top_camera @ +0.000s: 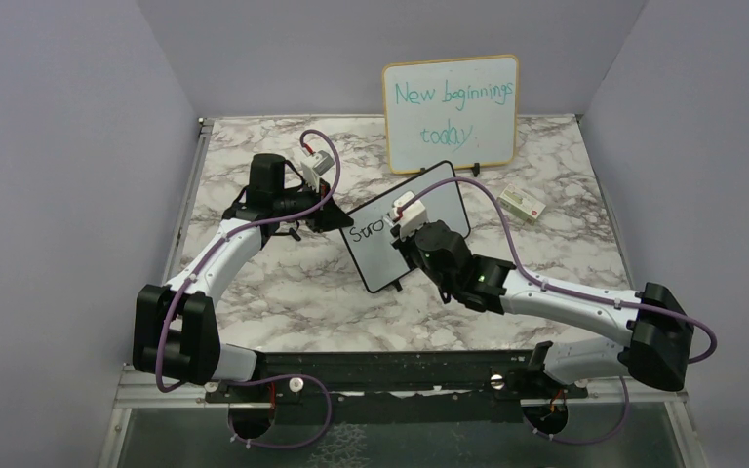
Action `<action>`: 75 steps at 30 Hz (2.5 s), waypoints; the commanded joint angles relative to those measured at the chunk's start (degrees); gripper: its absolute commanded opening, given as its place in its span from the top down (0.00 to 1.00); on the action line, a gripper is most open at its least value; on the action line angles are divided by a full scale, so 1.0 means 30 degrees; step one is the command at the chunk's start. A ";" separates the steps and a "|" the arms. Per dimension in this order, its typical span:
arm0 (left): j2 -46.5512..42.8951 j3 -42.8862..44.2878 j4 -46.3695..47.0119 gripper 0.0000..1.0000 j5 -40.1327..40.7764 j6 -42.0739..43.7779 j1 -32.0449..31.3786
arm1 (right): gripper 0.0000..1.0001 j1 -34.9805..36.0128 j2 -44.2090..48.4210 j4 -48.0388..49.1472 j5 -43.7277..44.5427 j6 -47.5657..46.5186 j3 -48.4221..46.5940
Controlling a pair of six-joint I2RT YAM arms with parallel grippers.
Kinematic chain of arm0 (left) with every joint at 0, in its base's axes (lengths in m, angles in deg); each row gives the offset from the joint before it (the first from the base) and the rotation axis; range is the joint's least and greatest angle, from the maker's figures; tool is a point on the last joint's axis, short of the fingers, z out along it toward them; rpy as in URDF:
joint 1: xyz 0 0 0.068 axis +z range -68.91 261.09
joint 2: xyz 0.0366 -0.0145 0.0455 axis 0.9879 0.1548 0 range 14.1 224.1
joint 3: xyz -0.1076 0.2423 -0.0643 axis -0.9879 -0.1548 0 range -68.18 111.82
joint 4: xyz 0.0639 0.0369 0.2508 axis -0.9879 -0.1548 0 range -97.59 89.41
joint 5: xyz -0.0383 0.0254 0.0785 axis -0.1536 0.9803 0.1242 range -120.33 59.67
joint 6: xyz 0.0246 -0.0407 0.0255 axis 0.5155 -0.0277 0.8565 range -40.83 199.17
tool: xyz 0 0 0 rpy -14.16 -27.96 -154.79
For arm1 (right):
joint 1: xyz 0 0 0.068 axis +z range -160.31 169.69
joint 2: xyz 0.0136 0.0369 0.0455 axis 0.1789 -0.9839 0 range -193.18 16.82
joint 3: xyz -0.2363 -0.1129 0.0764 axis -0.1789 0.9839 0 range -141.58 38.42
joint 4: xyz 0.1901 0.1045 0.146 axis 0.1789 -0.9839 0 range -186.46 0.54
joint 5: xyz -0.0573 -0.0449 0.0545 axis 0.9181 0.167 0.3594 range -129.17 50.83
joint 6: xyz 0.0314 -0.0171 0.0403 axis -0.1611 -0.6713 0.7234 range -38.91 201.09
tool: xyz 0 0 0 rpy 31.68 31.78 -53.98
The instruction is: Write a sentence on the whiteboard
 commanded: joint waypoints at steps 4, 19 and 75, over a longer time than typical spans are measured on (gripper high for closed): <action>0.0883 -0.0523 -0.2081 1.00 0.2044 0.1316 -0.0524 | 1.00 -0.0080 -0.0388 0.0505 0.0077 -0.0115 -0.0369; 0.0867 -0.0511 -0.2107 1.00 0.2068 0.1318 -0.0553 | 1.00 -0.0083 0.0165 -0.1102 -0.0100 0.0746 0.0188; 0.0948 -0.0493 -0.2286 1.00 0.2250 0.1435 -0.0641 | 1.00 -0.0161 -0.0286 0.0668 0.0603 0.0254 -0.0445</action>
